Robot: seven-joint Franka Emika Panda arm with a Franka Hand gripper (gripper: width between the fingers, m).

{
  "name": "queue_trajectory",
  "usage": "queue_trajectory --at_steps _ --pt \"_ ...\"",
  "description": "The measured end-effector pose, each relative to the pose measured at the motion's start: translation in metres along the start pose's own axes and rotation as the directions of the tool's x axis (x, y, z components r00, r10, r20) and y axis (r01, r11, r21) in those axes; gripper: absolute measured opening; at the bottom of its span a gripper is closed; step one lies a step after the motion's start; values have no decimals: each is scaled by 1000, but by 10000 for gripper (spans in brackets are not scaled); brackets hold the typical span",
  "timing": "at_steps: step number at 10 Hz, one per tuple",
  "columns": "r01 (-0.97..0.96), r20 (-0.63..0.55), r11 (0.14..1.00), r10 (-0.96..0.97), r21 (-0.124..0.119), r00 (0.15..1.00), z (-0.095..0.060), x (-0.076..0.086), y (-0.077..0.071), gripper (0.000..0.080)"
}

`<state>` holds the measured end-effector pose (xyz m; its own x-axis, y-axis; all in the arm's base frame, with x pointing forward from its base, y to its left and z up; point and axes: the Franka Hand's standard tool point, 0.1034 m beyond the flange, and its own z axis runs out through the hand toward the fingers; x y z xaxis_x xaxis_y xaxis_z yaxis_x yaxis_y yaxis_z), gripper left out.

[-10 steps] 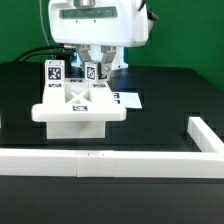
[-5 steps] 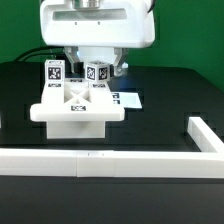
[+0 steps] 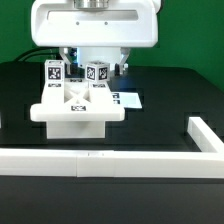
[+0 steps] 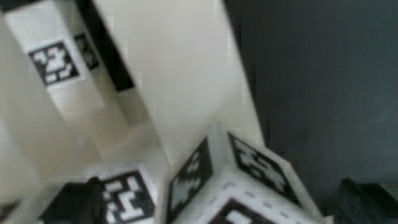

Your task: Assemble chair

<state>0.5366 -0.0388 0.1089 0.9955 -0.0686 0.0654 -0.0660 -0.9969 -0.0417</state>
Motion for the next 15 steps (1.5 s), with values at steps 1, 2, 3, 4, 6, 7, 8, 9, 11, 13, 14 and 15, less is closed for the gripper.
queue_trajectory --at_steps 1,2,3,4,6,7,8,9,11,13,14,15 --pt "72 0 997 -72 -6 997 -1 1 -2 649" --pt "141 3 990 -141 -16 990 -1 1 -4 649" --pt "219 5 975 -219 -27 976 -2 2 -5 649" --pt "292 8 956 -291 -30 957 -3 2 -4 649" --pt "408 11 912 -408 -38 913 -2 2 -5 649" --pt "437 16 899 -436 -44 900 -2 2 -6 623" --pt "436 17 899 -436 -45 900 -1 2 -4 623" --pt "435 17 899 -435 -44 900 -1 2 -4 449" --pt "415 16 909 -415 -44 910 -1 2 -4 280" --pt "375 14 926 -375 -44 927 -1 2 -4 284" --pt "262 -2 964 -262 -38 965 -1 2 -3 284" --pt "175 -11 984 -176 -35 984 -1 2 -2 284"
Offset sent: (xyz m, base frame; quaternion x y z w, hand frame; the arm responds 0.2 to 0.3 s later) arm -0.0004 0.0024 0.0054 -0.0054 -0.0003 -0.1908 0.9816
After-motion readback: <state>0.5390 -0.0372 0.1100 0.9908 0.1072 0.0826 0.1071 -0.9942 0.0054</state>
